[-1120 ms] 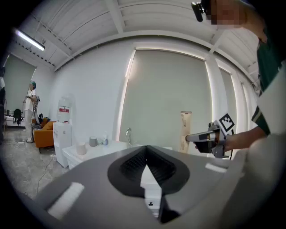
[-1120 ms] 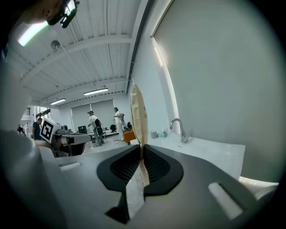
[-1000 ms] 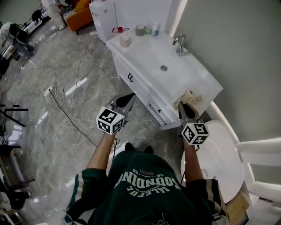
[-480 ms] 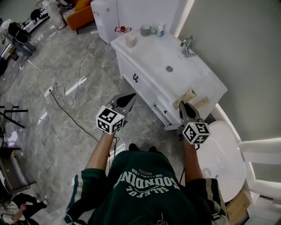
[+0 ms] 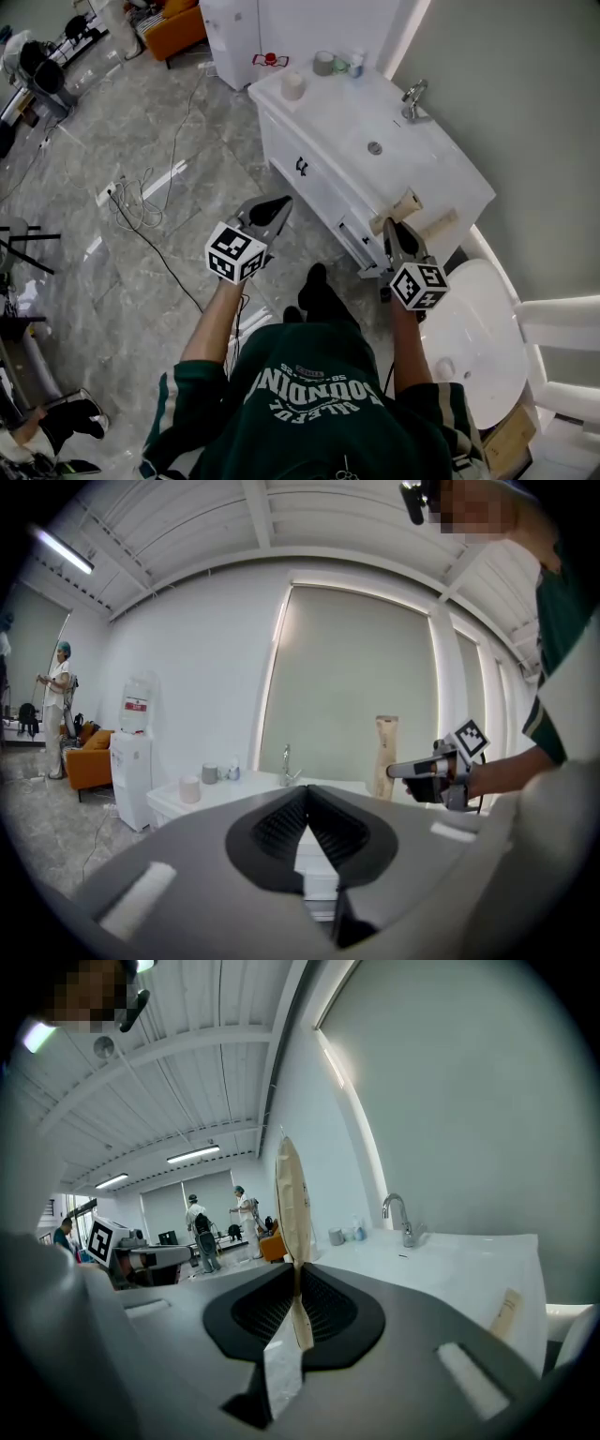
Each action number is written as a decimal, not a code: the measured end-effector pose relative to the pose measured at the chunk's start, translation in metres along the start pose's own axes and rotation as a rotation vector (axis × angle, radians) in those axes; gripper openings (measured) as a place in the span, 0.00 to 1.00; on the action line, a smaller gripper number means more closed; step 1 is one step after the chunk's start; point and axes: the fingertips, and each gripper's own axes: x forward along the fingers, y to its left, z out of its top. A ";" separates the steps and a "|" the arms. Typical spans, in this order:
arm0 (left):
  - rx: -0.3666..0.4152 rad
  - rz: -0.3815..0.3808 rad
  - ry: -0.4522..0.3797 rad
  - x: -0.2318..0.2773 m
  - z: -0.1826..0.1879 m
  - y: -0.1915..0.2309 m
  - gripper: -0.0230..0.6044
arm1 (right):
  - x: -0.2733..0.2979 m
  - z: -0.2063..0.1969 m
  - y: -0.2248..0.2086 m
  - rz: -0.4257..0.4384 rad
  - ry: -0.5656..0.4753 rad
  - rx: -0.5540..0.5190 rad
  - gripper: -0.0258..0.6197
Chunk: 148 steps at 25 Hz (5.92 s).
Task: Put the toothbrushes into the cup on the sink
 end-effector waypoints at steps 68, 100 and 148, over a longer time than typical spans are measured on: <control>0.075 -0.568 0.164 0.466 0.059 0.267 0.12 | 0.399 0.087 -0.207 -0.375 -0.010 0.115 0.09; -0.092 -0.324 0.199 0.455 0.027 0.477 0.12 | 0.667 0.165 -0.163 -0.082 0.016 0.000 0.09; -0.048 -0.506 0.157 0.480 0.057 0.500 0.12 | 0.681 0.077 -0.166 -0.198 0.143 0.035 0.04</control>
